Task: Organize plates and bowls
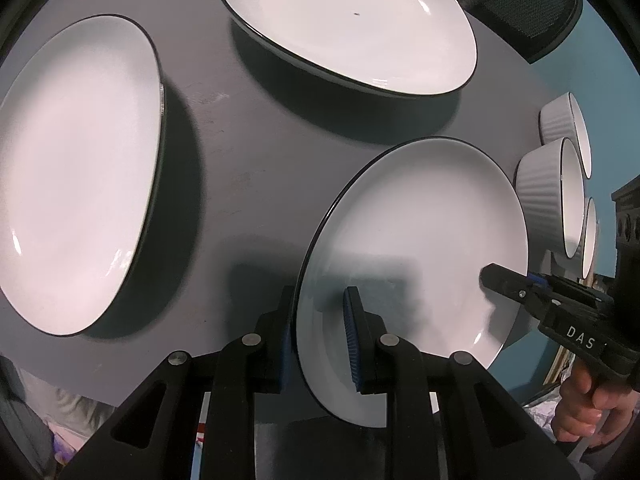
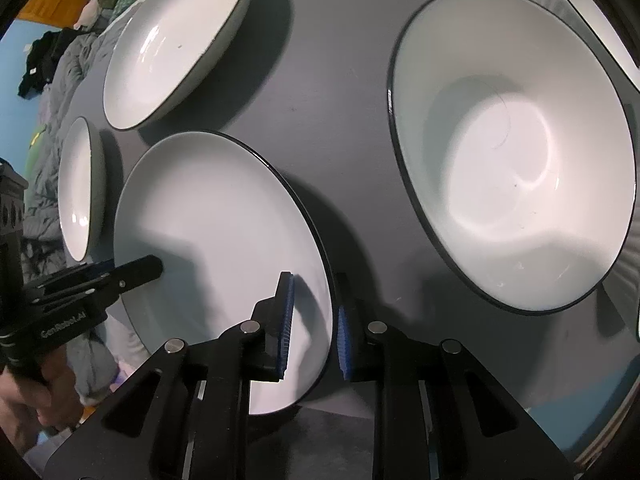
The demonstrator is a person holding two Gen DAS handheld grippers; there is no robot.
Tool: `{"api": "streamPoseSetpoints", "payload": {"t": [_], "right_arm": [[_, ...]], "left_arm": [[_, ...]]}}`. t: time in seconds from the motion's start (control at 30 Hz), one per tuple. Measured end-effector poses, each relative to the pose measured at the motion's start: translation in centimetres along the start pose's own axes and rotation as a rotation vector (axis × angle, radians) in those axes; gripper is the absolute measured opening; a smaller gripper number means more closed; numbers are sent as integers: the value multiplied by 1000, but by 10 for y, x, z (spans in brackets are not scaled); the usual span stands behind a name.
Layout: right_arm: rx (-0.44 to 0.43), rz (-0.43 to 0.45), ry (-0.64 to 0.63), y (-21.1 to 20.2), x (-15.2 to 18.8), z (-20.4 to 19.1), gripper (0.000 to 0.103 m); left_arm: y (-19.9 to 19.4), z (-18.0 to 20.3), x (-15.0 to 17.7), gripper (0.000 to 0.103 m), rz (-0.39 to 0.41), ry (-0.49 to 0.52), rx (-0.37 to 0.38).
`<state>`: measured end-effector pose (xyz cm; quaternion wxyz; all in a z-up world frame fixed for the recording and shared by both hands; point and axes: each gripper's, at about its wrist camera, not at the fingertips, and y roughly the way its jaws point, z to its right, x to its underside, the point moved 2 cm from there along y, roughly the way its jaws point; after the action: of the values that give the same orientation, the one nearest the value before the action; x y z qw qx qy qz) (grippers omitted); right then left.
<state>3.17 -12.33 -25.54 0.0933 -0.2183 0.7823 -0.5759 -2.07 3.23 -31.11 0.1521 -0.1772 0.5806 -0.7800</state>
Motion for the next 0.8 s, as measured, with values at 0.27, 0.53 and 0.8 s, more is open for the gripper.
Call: {"api": "streamPoseSetpoints", "payload": {"t": [0.27,0.53,0.8], "right_arm": [[-2,-2,-11,-10,-14,-16,19],[-8,22,-48,-21,-42,-42,18],[-12,35,-82,-21,-84,-64,18]], "left_arm": [[-24,3,-4,23,27,2,-18],[-51,-6,-22,24,77,-12,-12],[-75,-17,-57,24,128,-36,-23]]}}
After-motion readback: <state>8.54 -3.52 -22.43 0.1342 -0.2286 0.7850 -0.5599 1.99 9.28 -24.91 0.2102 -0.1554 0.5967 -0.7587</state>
